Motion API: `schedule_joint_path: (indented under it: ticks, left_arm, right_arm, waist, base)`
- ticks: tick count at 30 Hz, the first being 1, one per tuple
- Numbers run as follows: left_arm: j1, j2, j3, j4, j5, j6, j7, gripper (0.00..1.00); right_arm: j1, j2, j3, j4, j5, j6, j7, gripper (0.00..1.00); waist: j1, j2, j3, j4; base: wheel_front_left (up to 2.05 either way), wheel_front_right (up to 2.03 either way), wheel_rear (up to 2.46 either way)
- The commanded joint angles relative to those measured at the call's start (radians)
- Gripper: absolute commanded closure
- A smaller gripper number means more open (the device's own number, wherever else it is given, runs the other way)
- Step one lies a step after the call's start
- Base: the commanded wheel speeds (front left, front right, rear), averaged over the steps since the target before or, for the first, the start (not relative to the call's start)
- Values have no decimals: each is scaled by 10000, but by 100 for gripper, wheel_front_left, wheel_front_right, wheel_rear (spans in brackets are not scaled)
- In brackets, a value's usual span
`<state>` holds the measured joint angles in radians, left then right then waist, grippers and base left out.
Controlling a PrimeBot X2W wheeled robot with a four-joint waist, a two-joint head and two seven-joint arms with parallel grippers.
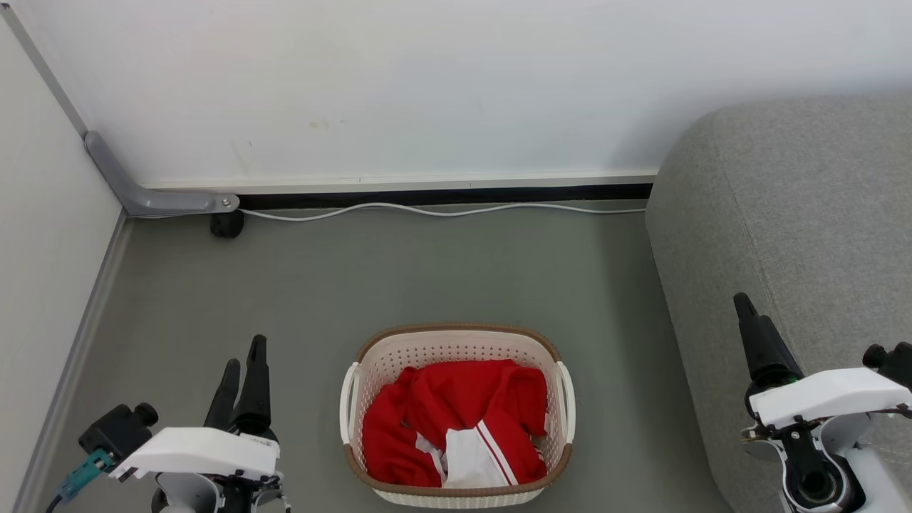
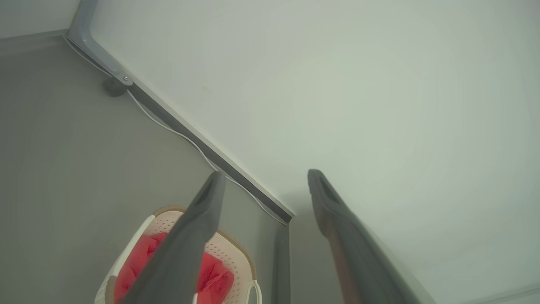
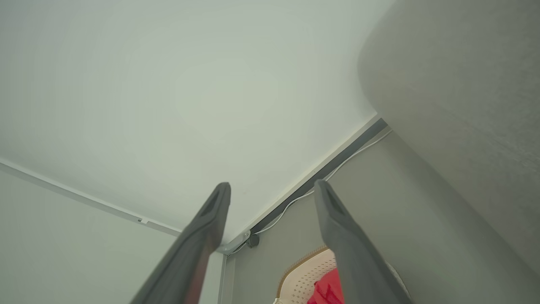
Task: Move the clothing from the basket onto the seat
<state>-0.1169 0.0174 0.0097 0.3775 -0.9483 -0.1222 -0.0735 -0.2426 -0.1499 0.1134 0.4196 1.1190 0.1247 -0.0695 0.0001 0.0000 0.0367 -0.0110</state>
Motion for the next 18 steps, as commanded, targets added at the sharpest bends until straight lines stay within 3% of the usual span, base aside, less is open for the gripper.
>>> schedule_joint_path:
  ticks: [1, 18]
  left_arm:
    - [-679, 153, 96, -213, 389, -43, -132, 0]
    - [-939, 203, -125, 54, 3606, 138, -633, 0]
  right_arm:
    - [-519, -222, 177, -164, -353, 38, -178, 0]
    - [-982, -450, 713, 256, -3115, 44, -677, 0]
  waist:
    - [-1, 0, 4, -2]
    - [-1, 0, -31, -24]
  base:
    - [0, 0, 0]
    - [0, 0, 0]
